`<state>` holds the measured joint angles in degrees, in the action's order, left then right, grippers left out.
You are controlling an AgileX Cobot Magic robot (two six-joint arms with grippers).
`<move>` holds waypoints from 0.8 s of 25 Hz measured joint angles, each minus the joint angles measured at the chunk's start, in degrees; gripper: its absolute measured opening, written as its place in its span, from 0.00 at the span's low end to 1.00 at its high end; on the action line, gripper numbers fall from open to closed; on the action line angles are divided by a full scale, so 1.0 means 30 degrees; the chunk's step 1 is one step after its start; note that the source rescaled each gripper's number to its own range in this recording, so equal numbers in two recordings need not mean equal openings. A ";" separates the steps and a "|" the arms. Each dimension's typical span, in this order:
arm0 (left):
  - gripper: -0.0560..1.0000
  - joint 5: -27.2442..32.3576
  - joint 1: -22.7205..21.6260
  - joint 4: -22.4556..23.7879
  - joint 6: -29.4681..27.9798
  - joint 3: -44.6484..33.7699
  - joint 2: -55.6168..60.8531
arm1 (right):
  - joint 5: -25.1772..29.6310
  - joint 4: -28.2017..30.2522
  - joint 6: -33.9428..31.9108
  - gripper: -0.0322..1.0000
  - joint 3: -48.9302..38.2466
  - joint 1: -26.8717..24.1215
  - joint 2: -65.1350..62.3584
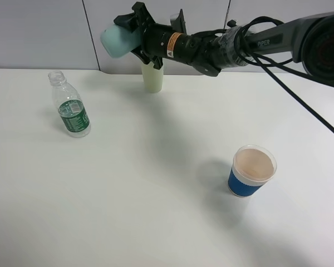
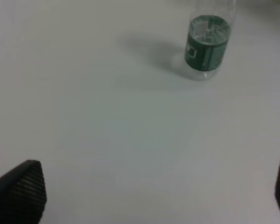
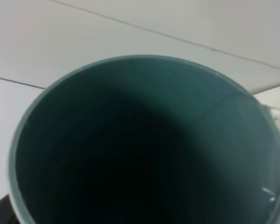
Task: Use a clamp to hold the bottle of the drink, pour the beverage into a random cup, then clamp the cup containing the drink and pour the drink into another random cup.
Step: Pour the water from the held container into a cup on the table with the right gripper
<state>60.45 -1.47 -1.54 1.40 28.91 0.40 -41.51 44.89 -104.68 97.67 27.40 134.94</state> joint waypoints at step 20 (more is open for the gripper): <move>1.00 0.0000 0.0000 0.0000 0.0000 0.0000 0.0000 | -0.0732 -0.0505 -0.0704 0.03 0.0013 0.0020 0.0000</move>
<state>60.45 -1.47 -1.54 1.40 28.91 0.40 -43.71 43.37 -106.79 97.71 27.47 134.94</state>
